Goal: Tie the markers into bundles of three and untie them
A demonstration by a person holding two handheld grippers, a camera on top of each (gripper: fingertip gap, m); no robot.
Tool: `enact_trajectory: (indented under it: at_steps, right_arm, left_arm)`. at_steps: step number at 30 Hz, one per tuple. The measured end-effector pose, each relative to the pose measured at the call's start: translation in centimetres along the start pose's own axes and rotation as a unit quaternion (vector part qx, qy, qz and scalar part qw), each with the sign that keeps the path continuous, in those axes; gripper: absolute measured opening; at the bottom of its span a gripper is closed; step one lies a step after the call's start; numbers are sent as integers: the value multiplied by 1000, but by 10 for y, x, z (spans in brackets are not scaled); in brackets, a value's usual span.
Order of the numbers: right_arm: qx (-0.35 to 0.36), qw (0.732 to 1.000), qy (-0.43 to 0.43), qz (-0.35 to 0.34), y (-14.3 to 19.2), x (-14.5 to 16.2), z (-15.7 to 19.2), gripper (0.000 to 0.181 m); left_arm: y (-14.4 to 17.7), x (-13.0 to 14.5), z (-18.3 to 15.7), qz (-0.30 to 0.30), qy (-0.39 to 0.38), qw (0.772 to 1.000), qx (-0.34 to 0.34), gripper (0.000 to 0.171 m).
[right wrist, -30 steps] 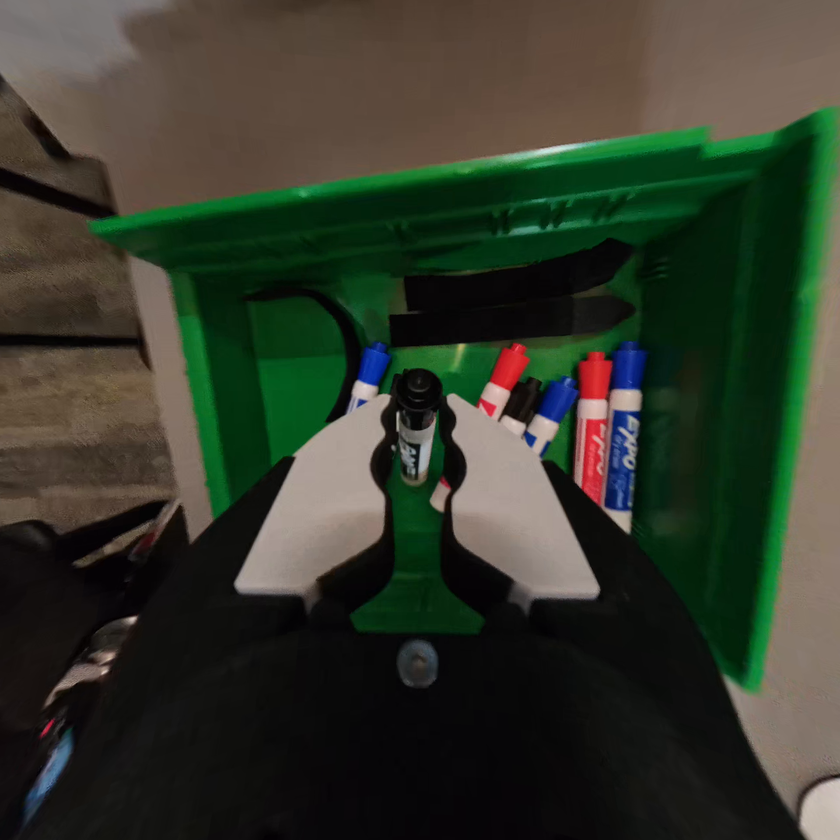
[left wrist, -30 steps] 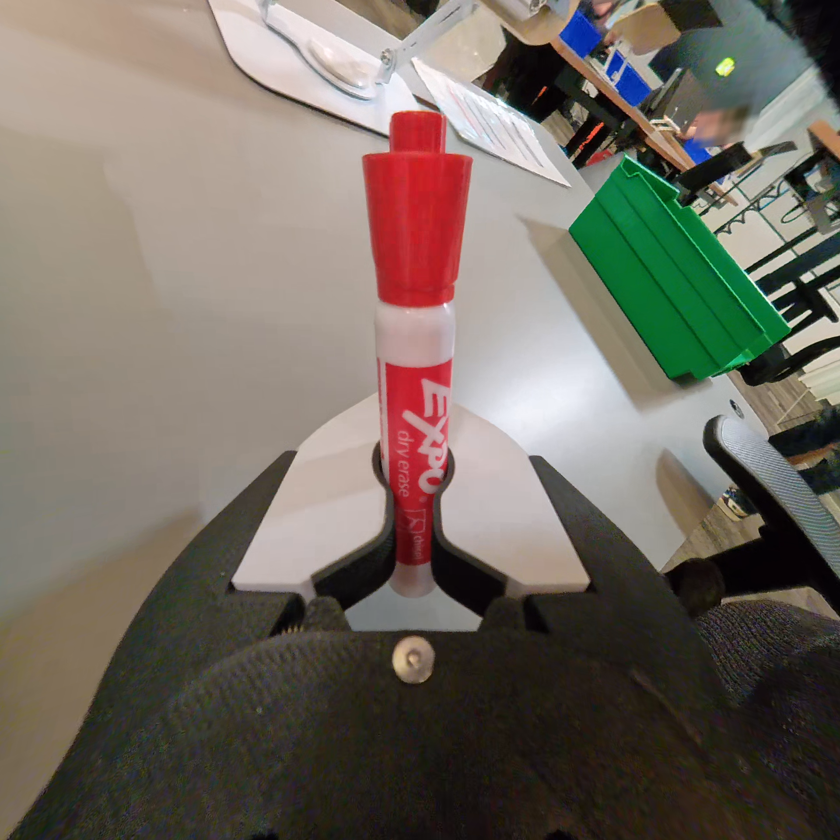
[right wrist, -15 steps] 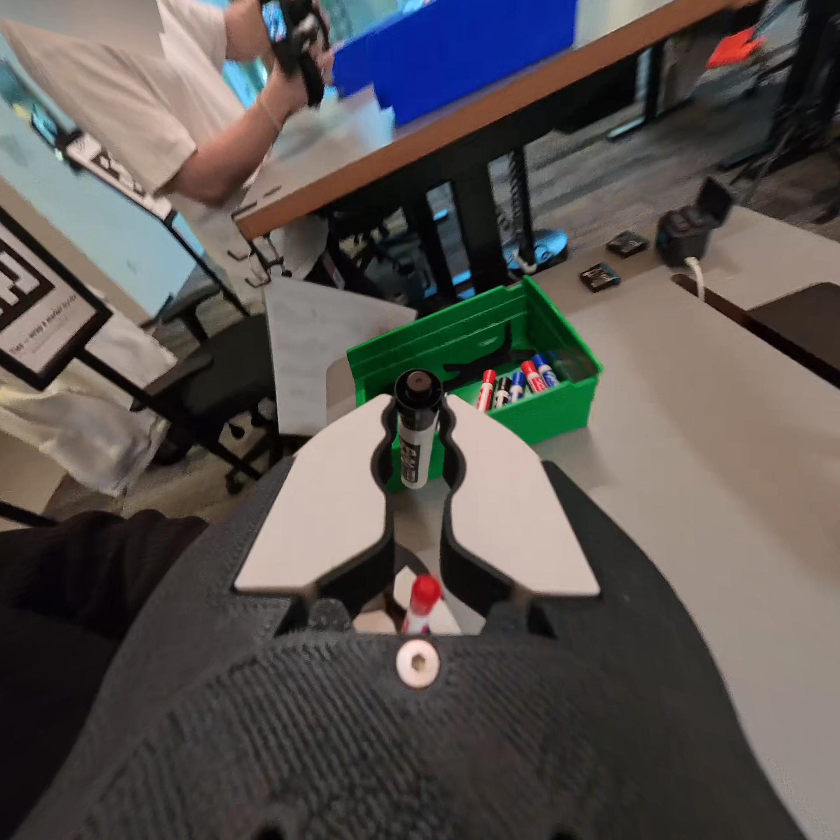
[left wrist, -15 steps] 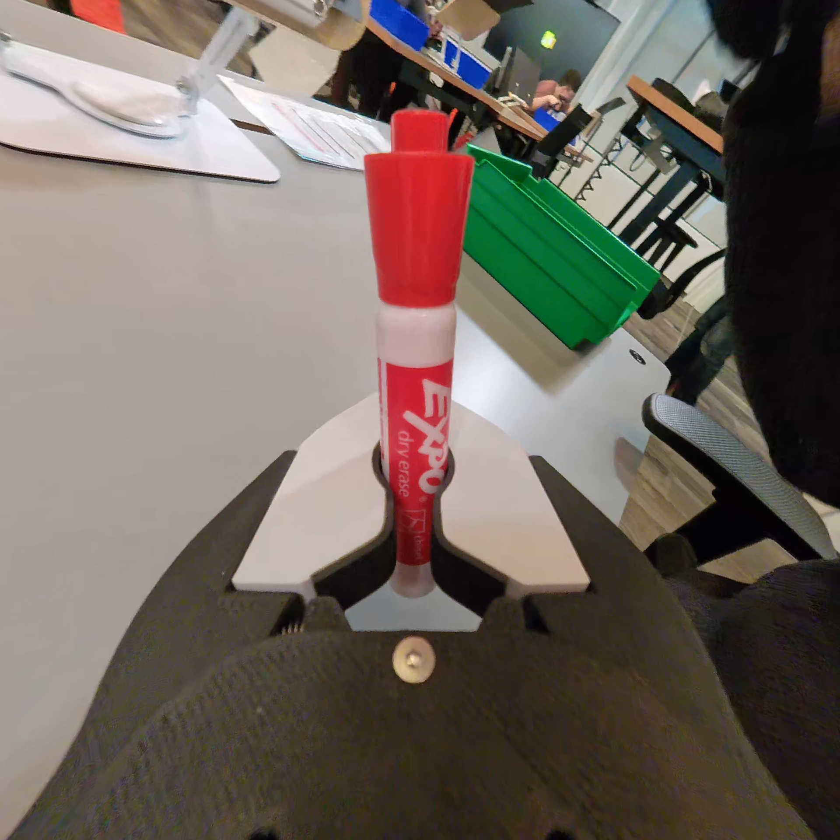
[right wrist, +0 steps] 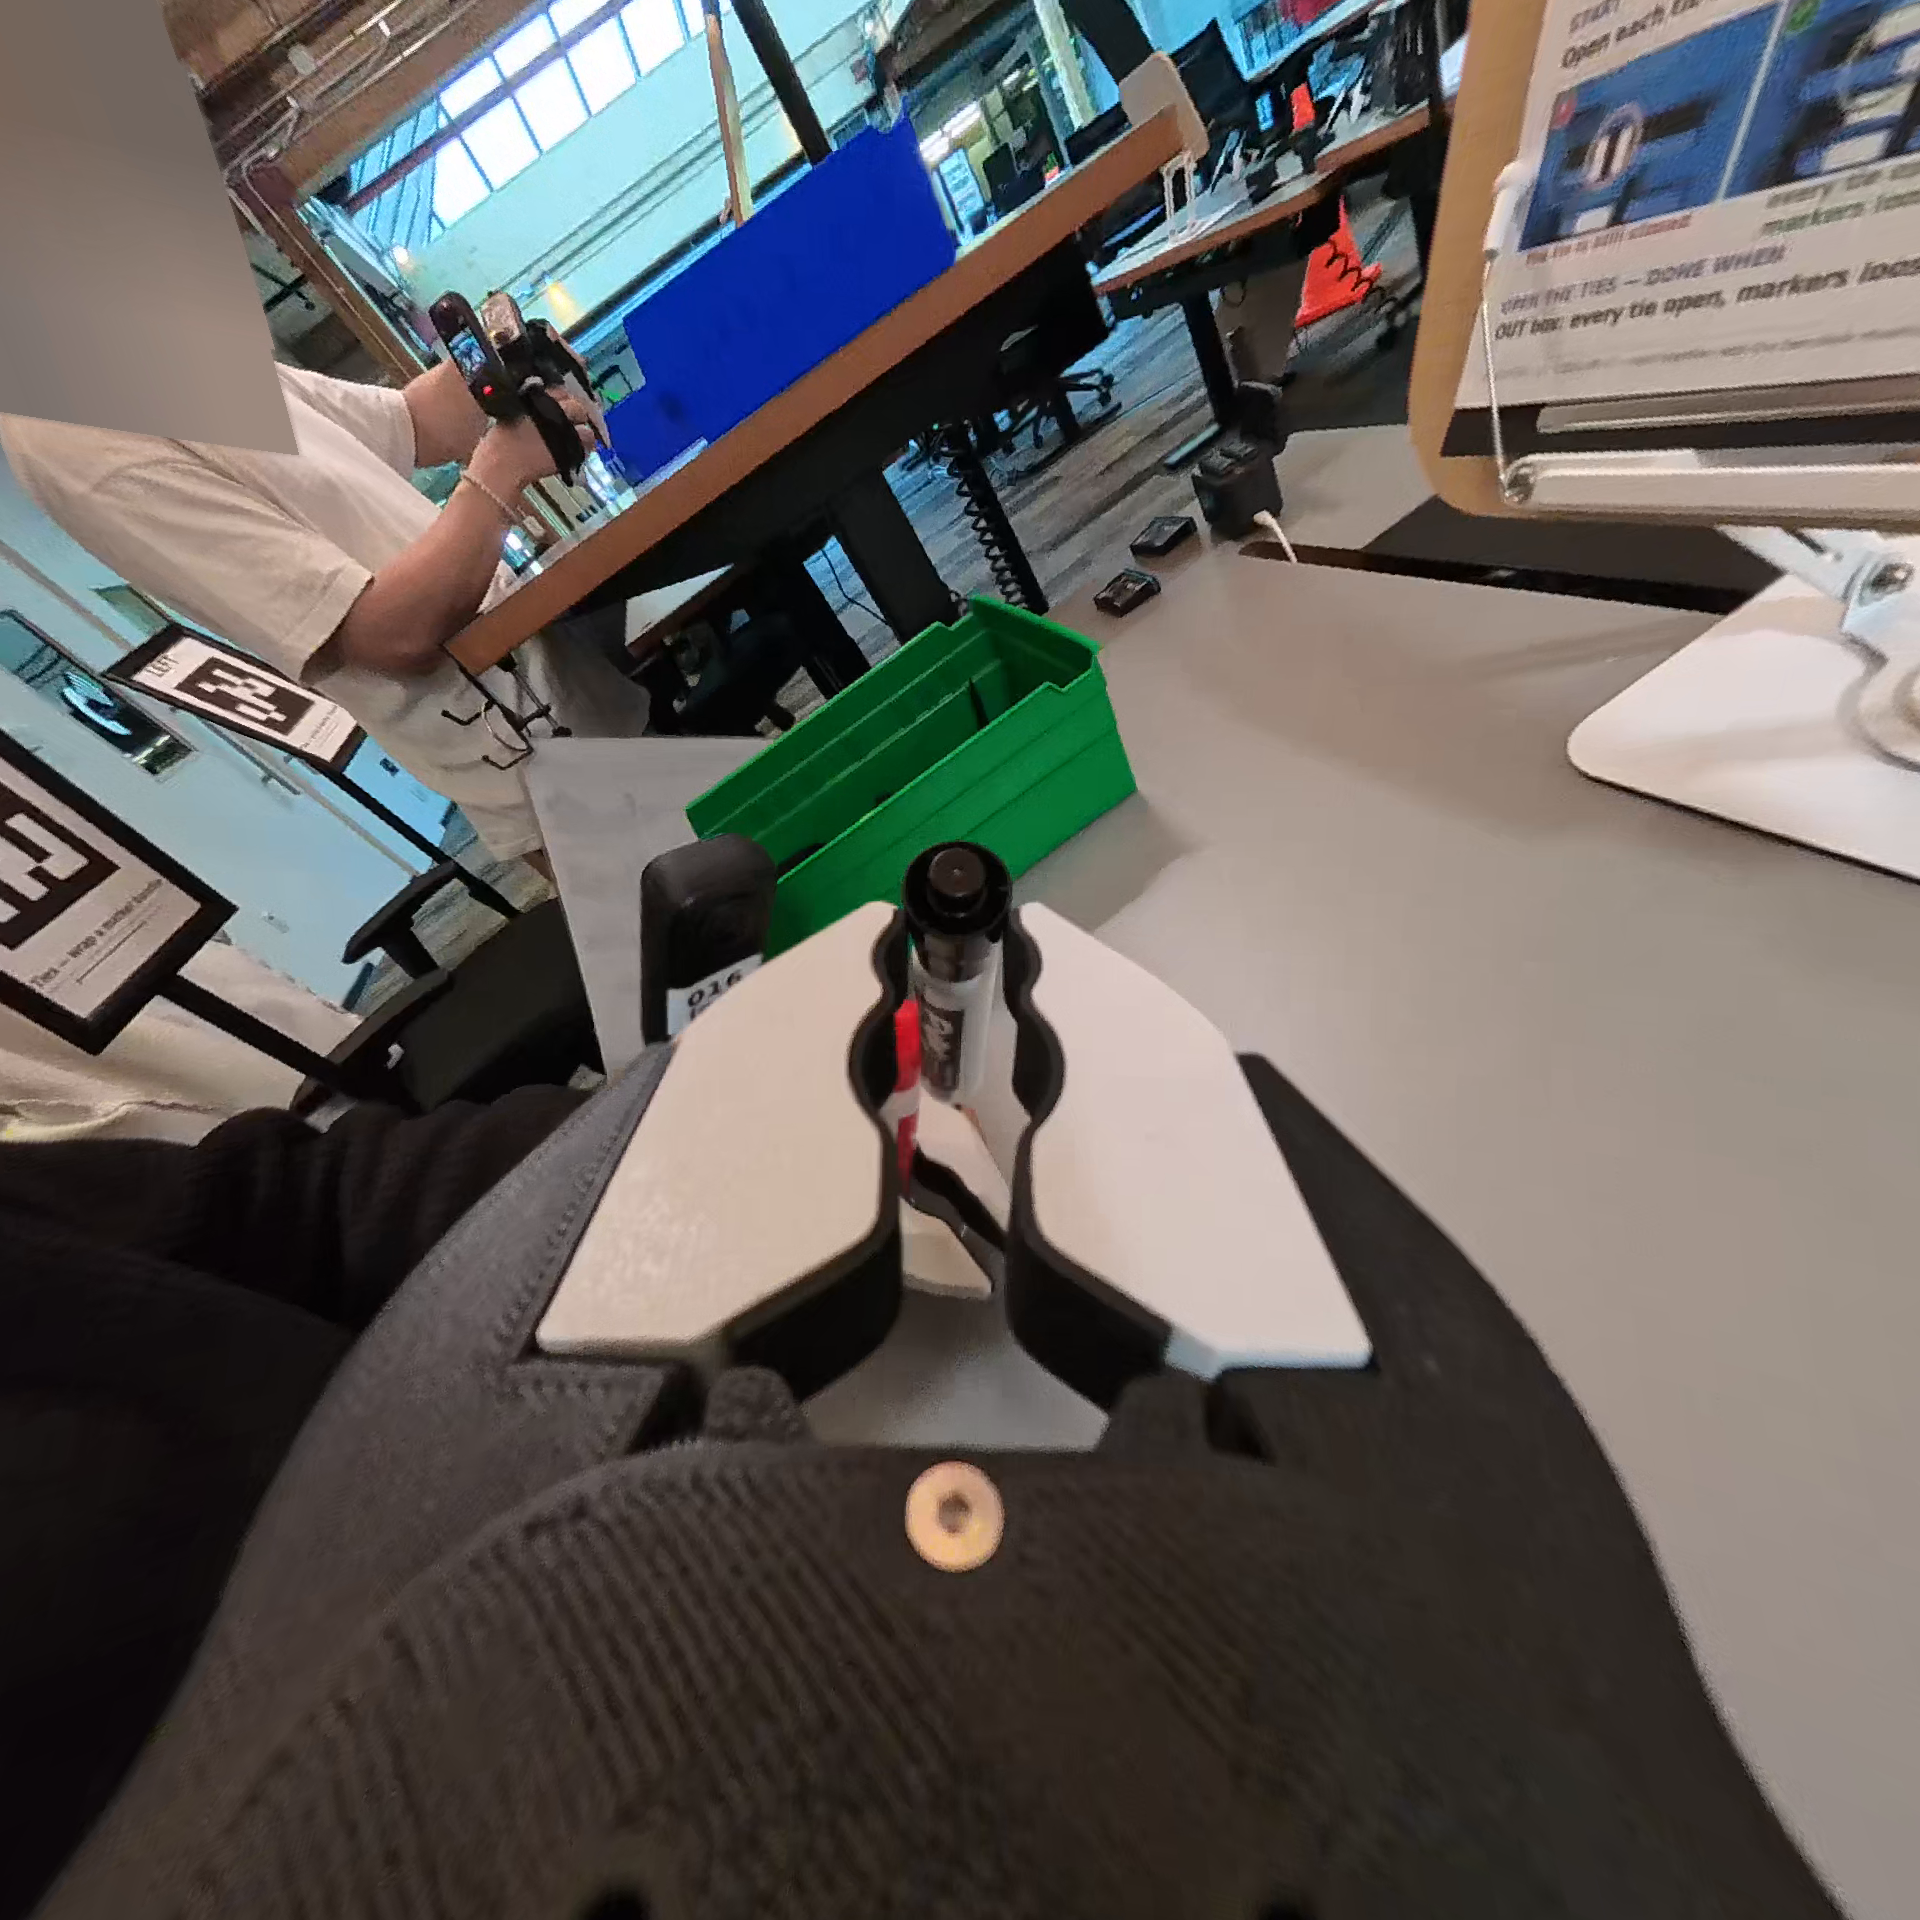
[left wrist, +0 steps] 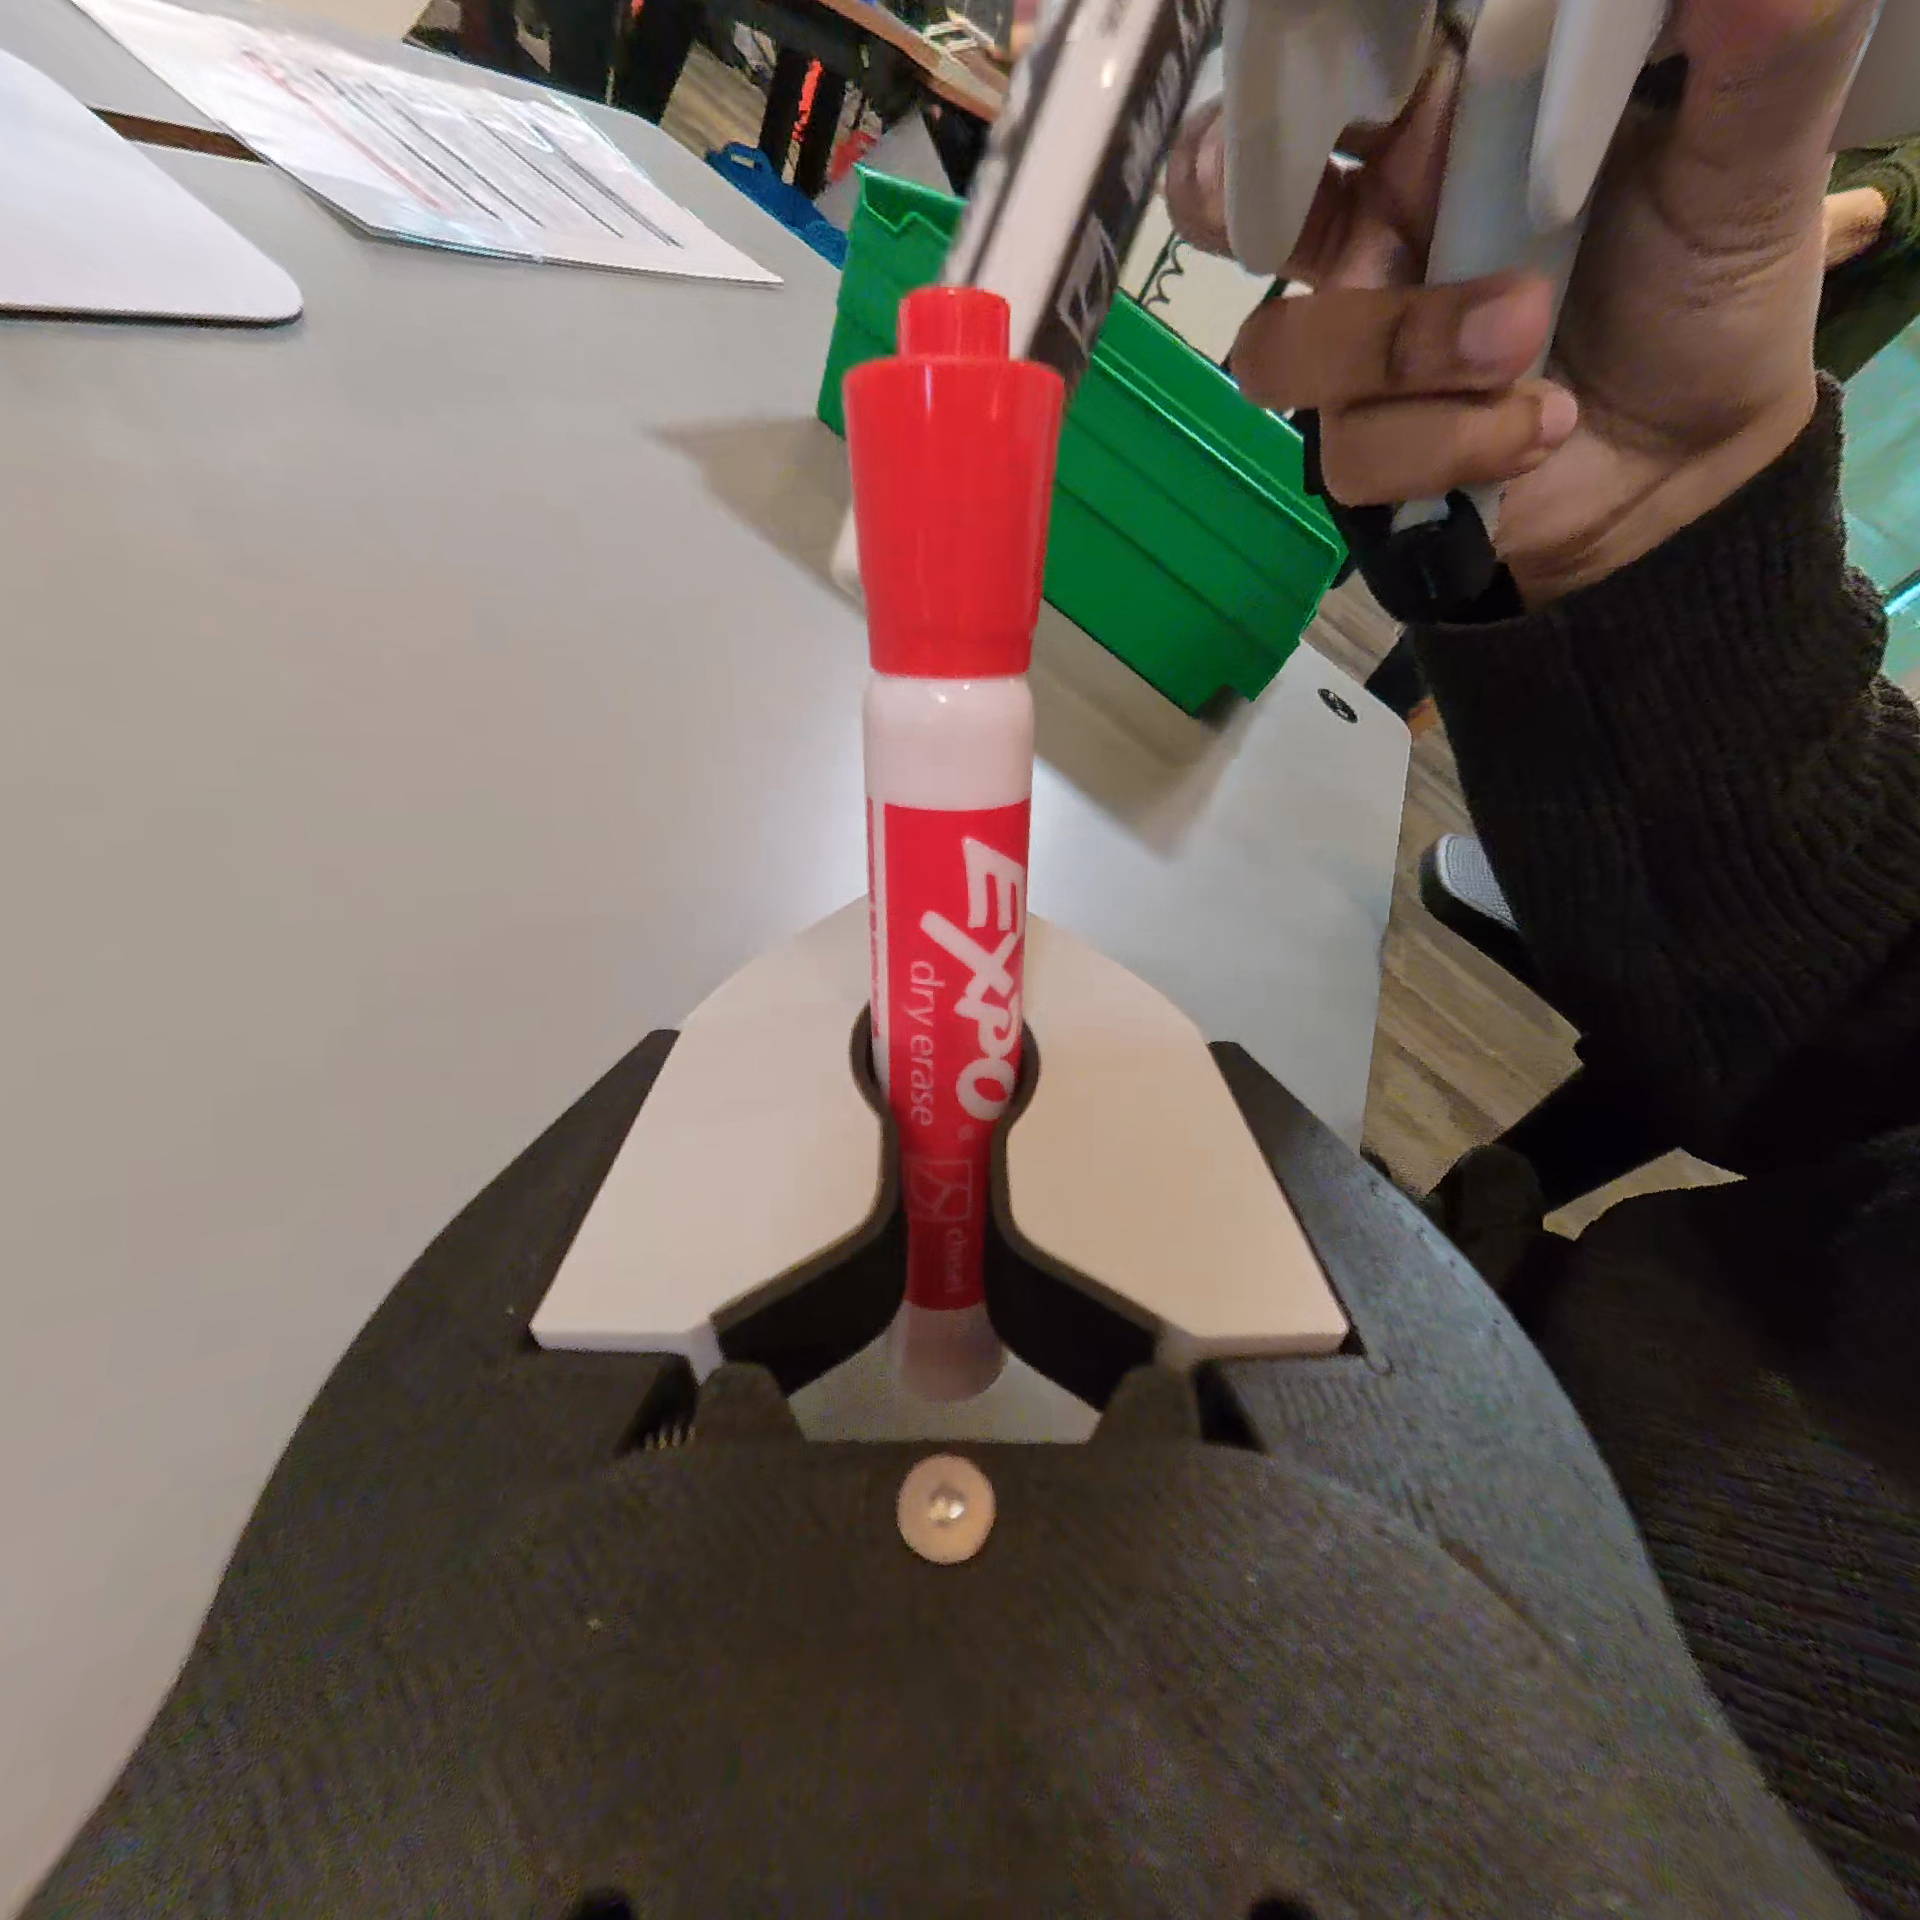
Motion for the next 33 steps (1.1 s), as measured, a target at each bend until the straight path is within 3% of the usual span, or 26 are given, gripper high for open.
enact_trajectory:
  at_steps: [8,14,26,33]
  right_arm:
    - [-12,998,-3,69,-16,21,-1,18]
    - [-16,995,15,98,-23,23,7,18]
    - [6,987,77,144,-28,21,25,18]
    - [7,989,45,141,-26,23,20,18]
  left_arm:
    - [-1,0,2,9,-27,1000,1,11]
    - [1,4,-1,19,-88,996,-25,11]
    - [1,7,1,19,-89,995,-28,11]
    - [1,9,-3,28,-94,995,-24,11]
Point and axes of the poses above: each gripper's, where its closed fingertips meet, y back along the fingers, x out of its underside, z = x × y across the jaws, the point moved 10 cm from there along y, back along the fingers, and after that the axes turned 7 degrees about -x, right-handed, at the moved point
